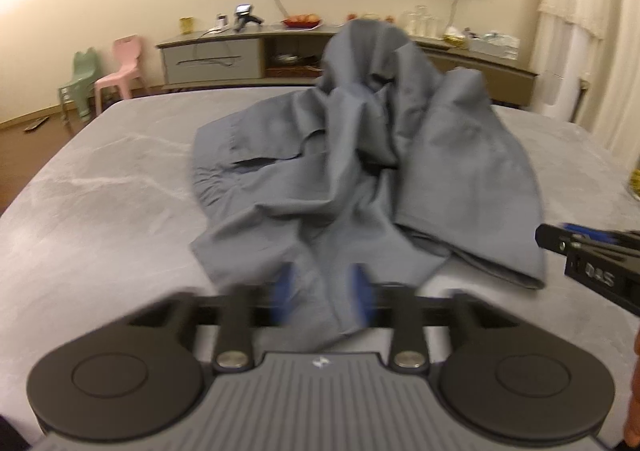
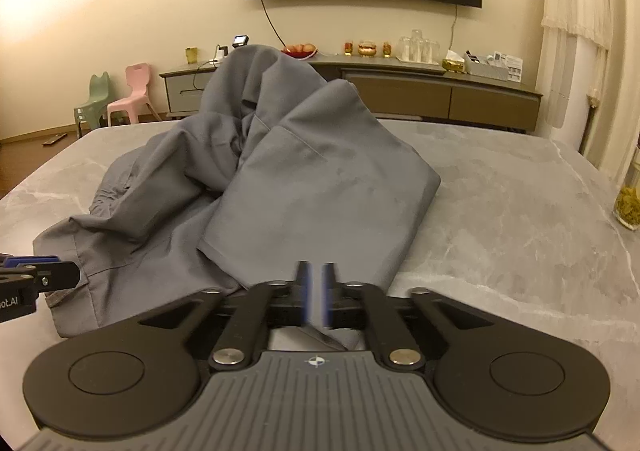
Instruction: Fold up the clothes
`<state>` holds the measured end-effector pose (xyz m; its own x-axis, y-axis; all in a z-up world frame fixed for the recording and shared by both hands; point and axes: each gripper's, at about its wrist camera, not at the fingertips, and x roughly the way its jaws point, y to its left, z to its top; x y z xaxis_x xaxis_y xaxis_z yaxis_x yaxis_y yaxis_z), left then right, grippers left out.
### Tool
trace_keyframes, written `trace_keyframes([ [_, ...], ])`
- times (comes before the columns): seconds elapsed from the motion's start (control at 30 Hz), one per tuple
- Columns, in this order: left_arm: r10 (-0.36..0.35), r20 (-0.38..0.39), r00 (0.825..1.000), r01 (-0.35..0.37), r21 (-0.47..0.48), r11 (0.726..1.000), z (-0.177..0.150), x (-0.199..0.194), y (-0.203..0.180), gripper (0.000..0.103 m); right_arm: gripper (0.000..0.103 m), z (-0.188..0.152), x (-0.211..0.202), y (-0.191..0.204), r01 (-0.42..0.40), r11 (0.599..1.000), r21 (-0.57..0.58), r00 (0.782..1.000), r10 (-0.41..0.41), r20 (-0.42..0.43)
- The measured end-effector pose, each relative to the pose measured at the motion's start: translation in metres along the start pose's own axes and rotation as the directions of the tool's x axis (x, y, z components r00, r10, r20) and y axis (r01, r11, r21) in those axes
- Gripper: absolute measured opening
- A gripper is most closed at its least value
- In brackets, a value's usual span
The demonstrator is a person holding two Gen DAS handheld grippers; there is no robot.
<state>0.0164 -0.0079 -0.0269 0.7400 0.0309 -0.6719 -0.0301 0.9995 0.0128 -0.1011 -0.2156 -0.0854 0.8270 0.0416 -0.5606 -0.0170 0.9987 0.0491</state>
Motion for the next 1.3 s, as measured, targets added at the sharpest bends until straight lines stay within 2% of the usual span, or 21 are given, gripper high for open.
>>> trace_keyframes([
  [0.03,0.01,0.001,1.0,-0.01,-0.006,1.0,0.0,0.001,0.002,0.064,0.069,0.0,0.0,-0.001,0.001,1.0,0.005,1.0,-0.001,0.003],
  [0.07,0.018,0.002,1.0,-0.018,-0.011,1.0,-0.001,0.001,0.004,0.064,0.079,-0.001,-0.001,-0.001,0.002,1.0,0.008,1.0,-0.002,0.014],
  [0.1,0.013,0.0,1.0,-0.013,-0.008,1.0,0.0,0.002,0.006,0.065,0.083,-0.001,-0.002,-0.001,0.003,1.0,0.01,1.0,-0.003,0.026],
  [0.27,0.01,-0.007,1.0,-0.01,-0.012,1.0,0.0,0.004,0.012,0.079,0.084,-0.001,0.002,0.002,0.011,1.0,-0.002,1.0,-0.011,0.02],
  [0.57,0.015,-0.021,1.0,-0.015,-0.011,1.0,0.009,0.018,0.022,0.085,0.093,0.011,0.023,-0.006,0.035,0.999,0.006,0.999,-0.035,0.027],
  [0.8,0.011,-0.027,1.0,-0.011,0.007,1.0,0.025,0.034,0.022,0.087,0.093,0.033,0.082,-0.009,-0.02,0.999,-0.039,0.998,0.018,-0.064],
  [0.83,0.013,-0.027,1.0,-0.012,0.012,1.0,0.028,0.037,0.021,0.087,0.092,0.035,0.092,-0.009,-0.032,0.998,-0.051,0.996,0.028,-0.081],
  [0.87,0.014,-0.027,1.0,-0.014,0.017,1.0,0.031,0.04,0.02,0.087,0.084,0.038,0.102,-0.008,-0.044,0.997,-0.064,0.994,0.038,-0.099],
  [0.9,0.015,-0.029,0.999,-0.014,0.023,1.0,0.035,0.043,0.018,0.087,0.06,0.04,0.111,-0.008,-0.056,0.995,-0.077,0.992,0.047,-0.117],
  [0.93,0.016,-0.031,0.999,-0.015,0.027,1.0,0.038,0.047,0.017,0.087,0.029,0.04,0.118,-0.006,-0.069,0.993,-0.098,0.99,0.057,-0.126],
  [1.0,0.013,-0.037,0.999,-0.011,0.029,1.0,0.045,0.056,0.014,0.087,0.0,0.042,0.125,-0.005,-0.086,0.988,-0.125,0.989,0.07,-0.129],
  [1.07,0.003,-0.041,0.999,-0.002,0.024,1.0,0.053,0.066,0.012,0.087,0.0,0.05,0.118,-0.009,-0.107,0.987,-0.119,0.99,0.095,-0.103],
  [1.13,-0.02,-0.041,0.999,0.02,0.009,1.0,0.061,0.076,0.012,0.089,0.0,0.066,0.096,-0.019,-0.081,0.99,-0.119,0.997,0.081,-0.008],
  [1.2,-0.042,-0.048,0.998,0.042,0.0,0.999,0.07,0.088,0.009,0.092,0.0,0.082,0.07,-0.04,-0.028,0.996,-0.082,0.995,0.036,0.097],
  [1.27,-0.066,-0.068,0.995,0.067,0.001,0.998,0.079,0.108,0.0,0.093,0.0,0.094,0.05,-0.061,0.038,0.998,-0.048,0.983,-0.029,0.179],
  [1.3,-0.079,-0.08,0.994,0.08,0.007,0.997,0.083,0.117,-0.005,0.093,0.001,0.093,0.059,-0.067,0.023,0.999,-0.031,0.989,-0.018,0.147],
])
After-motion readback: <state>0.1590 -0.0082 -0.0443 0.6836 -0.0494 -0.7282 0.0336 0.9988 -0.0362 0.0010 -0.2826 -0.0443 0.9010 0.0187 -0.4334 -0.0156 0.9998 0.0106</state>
